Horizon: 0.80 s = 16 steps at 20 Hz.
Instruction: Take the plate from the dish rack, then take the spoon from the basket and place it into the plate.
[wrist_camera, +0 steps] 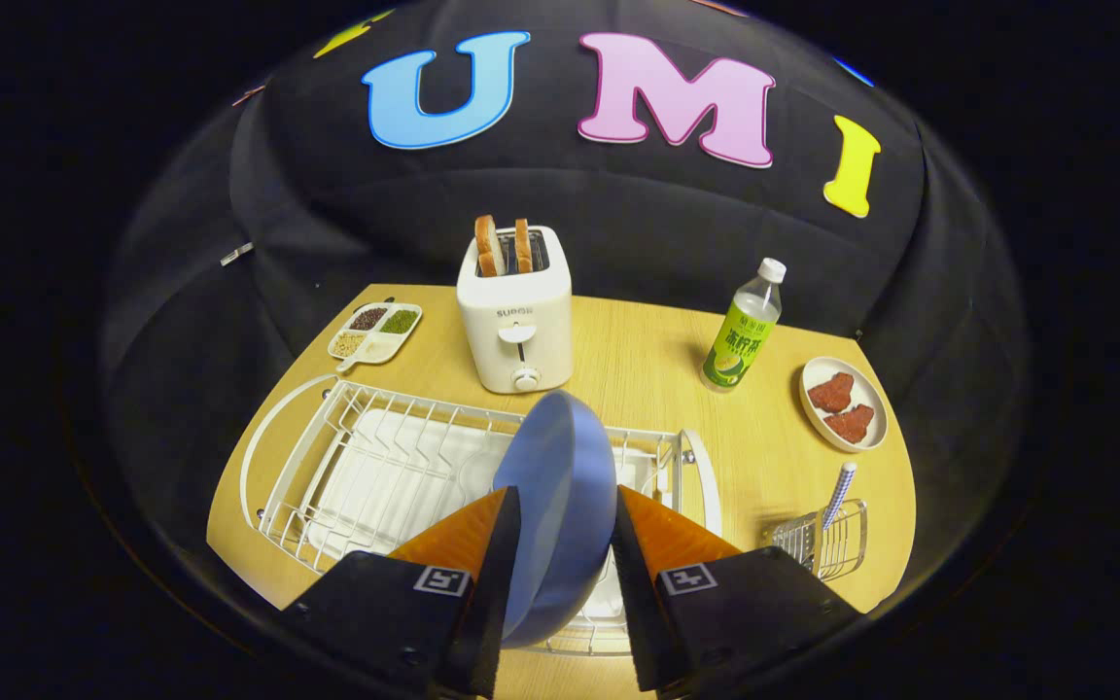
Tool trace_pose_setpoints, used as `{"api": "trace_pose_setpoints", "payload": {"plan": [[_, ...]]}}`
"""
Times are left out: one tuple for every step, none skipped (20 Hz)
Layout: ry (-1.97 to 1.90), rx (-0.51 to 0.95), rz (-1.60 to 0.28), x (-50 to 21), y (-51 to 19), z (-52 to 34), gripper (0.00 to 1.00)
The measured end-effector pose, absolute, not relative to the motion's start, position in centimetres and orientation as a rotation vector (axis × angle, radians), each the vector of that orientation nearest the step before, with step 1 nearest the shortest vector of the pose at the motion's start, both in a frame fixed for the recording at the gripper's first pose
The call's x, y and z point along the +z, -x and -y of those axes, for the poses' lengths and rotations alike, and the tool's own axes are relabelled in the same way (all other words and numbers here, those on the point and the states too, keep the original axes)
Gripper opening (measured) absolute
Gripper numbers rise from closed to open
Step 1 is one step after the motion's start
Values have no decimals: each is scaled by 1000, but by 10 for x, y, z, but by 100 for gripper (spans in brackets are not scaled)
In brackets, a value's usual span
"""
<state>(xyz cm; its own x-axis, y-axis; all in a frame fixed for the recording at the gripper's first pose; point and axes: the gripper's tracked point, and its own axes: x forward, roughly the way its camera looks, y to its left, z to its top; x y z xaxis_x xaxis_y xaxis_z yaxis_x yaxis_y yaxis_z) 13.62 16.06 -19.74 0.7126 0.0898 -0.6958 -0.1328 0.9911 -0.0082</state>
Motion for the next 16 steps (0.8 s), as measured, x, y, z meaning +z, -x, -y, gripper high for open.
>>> {"api": "trace_pose_setpoints", "payload": {"plan": [[31,117,-782,-199,-135,-162,53],[5,110,-800,-202,-136,-163,52],[-13,100,-819,-206,-134,-163,49],[-30,101,-821,-204,-135,-164,47],[-33,99,-827,-206,-136,-165,44],[-31,94,-826,-205,-136,-163,42],[-30,89,-823,-205,-135,-163,40],[-30,97,-814,-204,-135,-165,38],[-26,101,-809,-202,-135,-166,37],[-26,98,-808,-201,-134,-166,37],[-34,89,-806,-200,-133,-166,36],[-48,77,-800,-196,-134,-165,37],[-57,62,-791,-191,-135,-165,36],[-54,49,-785,-186,-136,-165,36],[-41,40,-777,-182,-136,-165,36],[-19,38,-768,-179,-136,-166,36]]}}
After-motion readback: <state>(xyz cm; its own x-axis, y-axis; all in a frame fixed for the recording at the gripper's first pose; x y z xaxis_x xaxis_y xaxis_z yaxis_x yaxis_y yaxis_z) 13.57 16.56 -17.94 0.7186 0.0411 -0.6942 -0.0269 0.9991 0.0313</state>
